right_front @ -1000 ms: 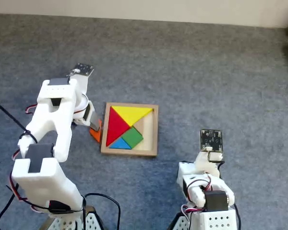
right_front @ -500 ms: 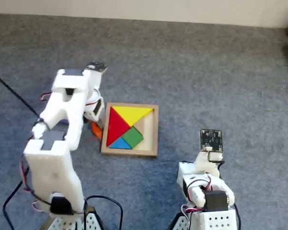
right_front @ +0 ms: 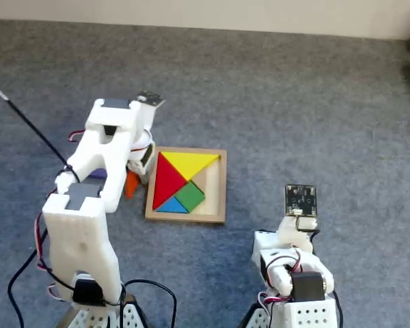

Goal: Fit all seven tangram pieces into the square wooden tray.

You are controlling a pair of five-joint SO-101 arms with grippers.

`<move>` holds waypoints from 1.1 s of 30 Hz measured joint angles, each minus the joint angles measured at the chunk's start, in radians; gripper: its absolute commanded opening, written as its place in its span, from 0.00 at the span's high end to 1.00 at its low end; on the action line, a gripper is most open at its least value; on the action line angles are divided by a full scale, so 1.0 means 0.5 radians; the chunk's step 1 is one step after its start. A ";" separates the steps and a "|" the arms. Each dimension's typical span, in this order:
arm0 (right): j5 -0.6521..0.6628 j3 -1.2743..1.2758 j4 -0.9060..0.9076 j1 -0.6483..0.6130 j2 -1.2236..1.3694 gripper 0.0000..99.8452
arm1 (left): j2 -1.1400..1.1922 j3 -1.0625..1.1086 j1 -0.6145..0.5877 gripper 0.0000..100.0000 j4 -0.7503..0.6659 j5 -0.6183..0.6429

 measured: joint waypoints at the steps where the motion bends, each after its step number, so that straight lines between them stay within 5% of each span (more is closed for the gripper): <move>1: 0.000 0.000 0.000 0.000 0.000 1.00 | 0.000 0.000 0.006 0.90 0.012 0.000; 11: 0.000 0.000 0.000 0.000 0.000 1.00 | -0.169 -0.012 0.031 0.99 0.074 0.003; 24: 0.000 0.000 0.000 0.000 0.000 1.00 | -0.331 -0.012 0.614 0.99 0.138 0.288; 33: 0.000 0.000 0.000 0.025 0.000 1.00 | -0.331 -0.012 0.678 0.92 -0.049 0.445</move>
